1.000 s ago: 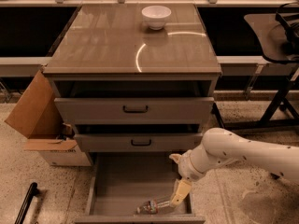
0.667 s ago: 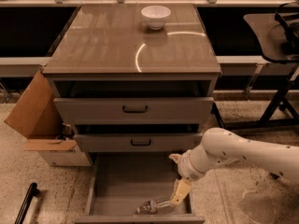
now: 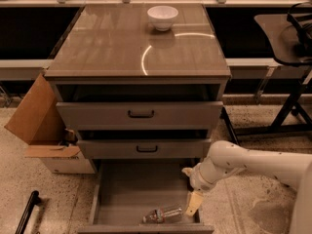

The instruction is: Pick water bottle from bottom drawer and place on counter

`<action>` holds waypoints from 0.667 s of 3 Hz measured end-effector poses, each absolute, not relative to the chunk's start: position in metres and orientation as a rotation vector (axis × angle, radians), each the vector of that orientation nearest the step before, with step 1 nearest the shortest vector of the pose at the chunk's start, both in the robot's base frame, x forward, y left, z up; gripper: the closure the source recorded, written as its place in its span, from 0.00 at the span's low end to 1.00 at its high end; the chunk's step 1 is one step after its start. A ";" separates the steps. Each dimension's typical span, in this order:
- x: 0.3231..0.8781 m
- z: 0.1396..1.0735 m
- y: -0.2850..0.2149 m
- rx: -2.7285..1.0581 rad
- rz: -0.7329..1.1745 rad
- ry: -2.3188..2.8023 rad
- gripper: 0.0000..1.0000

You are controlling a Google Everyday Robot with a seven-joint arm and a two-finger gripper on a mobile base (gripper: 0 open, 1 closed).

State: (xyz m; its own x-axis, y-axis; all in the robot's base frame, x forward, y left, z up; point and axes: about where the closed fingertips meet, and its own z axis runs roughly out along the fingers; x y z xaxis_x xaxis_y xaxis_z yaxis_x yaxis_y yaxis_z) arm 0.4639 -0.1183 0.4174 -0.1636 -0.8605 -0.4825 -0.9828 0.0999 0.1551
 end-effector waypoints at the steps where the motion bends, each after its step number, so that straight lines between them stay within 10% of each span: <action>1: 0.475 0.371 -0.136 -1.860 0.606 2.139 0.00; 2: 0.492 0.334 -0.141 -1.876 0.569 2.122 0.00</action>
Offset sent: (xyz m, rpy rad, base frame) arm 0.0530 -0.0306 -0.1275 -0.0736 -0.0680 0.0219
